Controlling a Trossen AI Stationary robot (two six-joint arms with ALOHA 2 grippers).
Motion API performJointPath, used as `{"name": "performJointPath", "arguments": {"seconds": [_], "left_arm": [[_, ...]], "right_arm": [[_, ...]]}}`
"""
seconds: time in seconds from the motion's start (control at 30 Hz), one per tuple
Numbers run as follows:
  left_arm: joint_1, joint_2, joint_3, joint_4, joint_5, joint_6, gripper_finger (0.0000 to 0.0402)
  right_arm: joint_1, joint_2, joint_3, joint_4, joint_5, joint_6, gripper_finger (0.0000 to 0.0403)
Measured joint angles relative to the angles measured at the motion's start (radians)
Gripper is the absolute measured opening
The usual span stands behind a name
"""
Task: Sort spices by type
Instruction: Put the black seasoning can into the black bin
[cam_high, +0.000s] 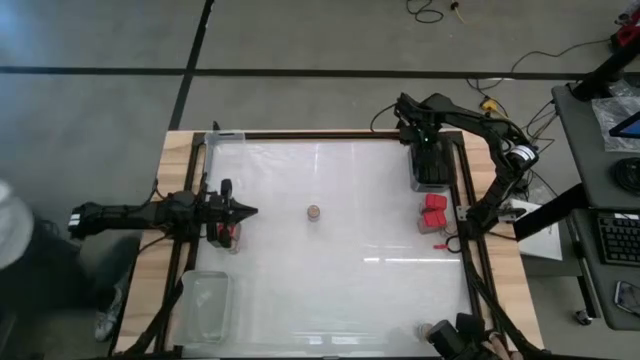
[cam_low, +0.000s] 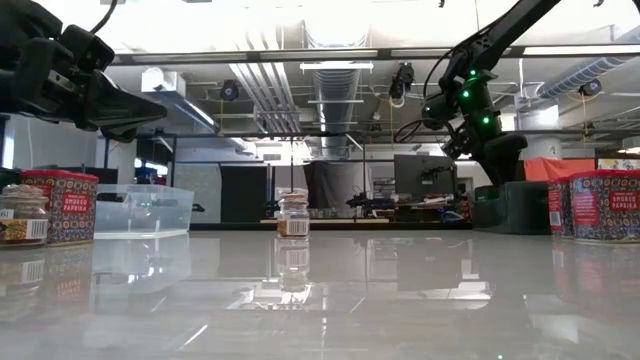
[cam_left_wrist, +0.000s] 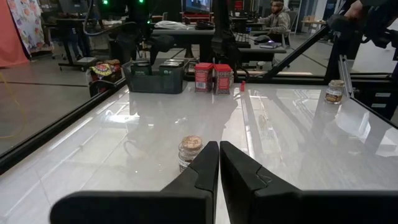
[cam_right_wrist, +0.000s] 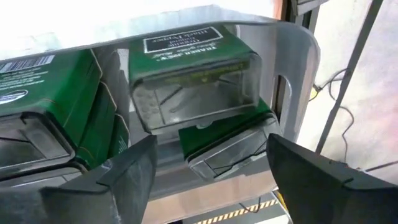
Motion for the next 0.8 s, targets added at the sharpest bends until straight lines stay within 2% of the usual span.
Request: {"name": "performJointPath", "arguments": {"seconds": [0.33, 0.57, 0.67, 0.8], "left_arm": [[0.000, 0.000, 0.000, 0.000, 0.000, 0.000, 0.0000], [0.000, 0.000, 0.000, 0.000, 0.000, 0.000, 0.0000], [0.000, 0.000, 0.000, 0.000, 0.000, 0.000, 0.0000], [0.000, 0.000, 0.000, 0.000, 0.000, 0.000, 0.0000]], "right_arm": [[0.001, 0.000, 0.000, -0.001, 0.000, 0.063, 0.0239], [0.001, -0.002, 0.016, -0.031, 0.000, 0.086, 0.0241], [0.001, -0.002, 0.052, -0.051, 0.000, 0.169, 0.0250], [-0.012, -0.013, 0.106, -0.057, -0.001, 0.394, 0.0257]]}}
